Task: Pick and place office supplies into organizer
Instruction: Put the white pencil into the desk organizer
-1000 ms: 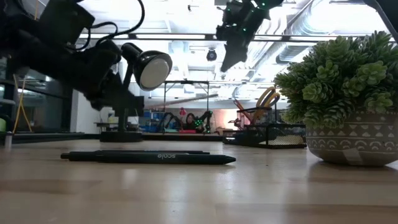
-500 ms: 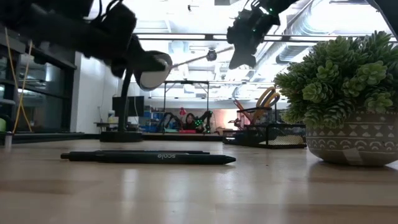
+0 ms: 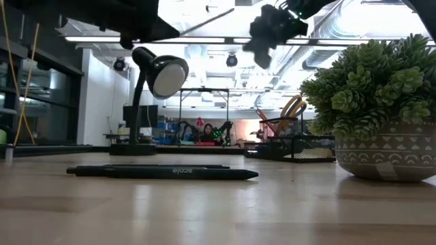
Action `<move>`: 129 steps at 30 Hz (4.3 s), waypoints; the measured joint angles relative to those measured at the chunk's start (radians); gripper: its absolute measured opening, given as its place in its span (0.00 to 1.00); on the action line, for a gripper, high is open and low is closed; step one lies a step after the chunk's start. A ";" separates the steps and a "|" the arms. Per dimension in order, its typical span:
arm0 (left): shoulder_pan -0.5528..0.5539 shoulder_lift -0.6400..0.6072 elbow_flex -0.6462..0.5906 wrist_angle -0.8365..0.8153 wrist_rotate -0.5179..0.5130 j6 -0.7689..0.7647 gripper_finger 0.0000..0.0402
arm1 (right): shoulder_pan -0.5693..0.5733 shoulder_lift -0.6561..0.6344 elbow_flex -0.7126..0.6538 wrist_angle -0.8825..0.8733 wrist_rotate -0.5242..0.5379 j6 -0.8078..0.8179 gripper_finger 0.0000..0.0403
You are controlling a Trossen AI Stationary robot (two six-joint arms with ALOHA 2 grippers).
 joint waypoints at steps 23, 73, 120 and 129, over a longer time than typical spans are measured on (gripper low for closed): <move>0.090 -0.293 0.100 -0.002 0.012 0.274 0.00 | 0.294 0.001 0.000 1.049 0.027 0.418 0.20; 0.090 -0.291 0.116 -0.003 0.063 0.295 0.00 | 0.423 0.015 0.000 1.339 0.470 0.653 0.50; 0.090 -0.291 0.116 -0.287 0.139 0.162 0.23 | 0.244 -0.008 0.002 1.152 0.474 0.508 0.03; 0.090 -0.291 0.116 -0.380 0.155 0.039 0.23 | 0.137 -0.106 0.002 0.395 0.727 0.121 0.03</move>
